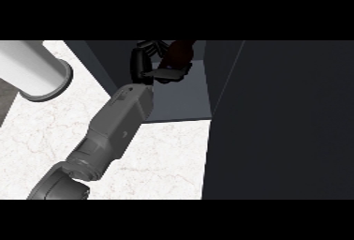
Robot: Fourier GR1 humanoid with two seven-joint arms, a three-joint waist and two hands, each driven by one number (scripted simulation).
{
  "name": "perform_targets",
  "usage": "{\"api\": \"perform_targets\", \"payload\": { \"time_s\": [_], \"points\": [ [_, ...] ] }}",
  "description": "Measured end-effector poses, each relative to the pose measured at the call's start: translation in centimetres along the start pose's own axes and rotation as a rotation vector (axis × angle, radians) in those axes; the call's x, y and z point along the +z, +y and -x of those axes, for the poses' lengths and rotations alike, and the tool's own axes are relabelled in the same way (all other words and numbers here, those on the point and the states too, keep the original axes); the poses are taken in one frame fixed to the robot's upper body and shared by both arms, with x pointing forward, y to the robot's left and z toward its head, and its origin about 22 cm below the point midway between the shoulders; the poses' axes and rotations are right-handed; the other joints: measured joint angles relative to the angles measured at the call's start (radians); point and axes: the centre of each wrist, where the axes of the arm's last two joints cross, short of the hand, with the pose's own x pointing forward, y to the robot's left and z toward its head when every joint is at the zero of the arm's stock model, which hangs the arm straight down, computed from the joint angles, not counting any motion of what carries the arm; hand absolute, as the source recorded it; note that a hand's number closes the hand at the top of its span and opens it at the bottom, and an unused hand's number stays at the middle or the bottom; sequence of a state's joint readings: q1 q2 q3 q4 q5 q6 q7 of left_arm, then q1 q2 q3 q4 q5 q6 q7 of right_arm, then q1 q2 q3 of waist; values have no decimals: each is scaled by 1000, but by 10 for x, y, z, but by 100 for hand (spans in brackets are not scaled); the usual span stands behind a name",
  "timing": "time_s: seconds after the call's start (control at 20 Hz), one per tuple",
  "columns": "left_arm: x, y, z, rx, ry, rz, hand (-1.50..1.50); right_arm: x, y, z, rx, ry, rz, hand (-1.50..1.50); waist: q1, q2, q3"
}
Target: Pick up the wine, place it into the cabinet and close the cabinet
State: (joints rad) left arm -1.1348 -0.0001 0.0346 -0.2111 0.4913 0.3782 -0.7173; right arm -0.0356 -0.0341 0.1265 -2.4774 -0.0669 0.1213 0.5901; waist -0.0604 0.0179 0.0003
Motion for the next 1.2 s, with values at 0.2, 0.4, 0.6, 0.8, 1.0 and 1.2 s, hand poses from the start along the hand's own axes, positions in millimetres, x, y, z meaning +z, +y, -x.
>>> {"api": "perform_targets", "payload": {
  "time_s": [0.2,0.4,0.6,0.8,1.0,1.2],
  "points": [
    [-1,1,0,7,2,0,150,-3,2,-1,-11,-9,-2,-150,0,0,1],
    [0,3,3,2,3,-6,150,-2,4,0,-15,-1,-18,-150,-5,0,1],
    [2,5,7,-30,9,-14,-150,-2,4,0,-13,-3,-19,-150,-5,2,0],
    [5,7,10,-74,24,-35,-150,-4,7,0,-23,-11,-27,-150,-10,5,0],
    [8,11,15,-109,23,-41,-150,-5,6,1,-18,-16,-19,-150,-12,5,1],
    [12,15,20,-157,27,-38,-150,-5,8,-1,-23,-18,-26,-150,-15,7,0]
  ]
}}
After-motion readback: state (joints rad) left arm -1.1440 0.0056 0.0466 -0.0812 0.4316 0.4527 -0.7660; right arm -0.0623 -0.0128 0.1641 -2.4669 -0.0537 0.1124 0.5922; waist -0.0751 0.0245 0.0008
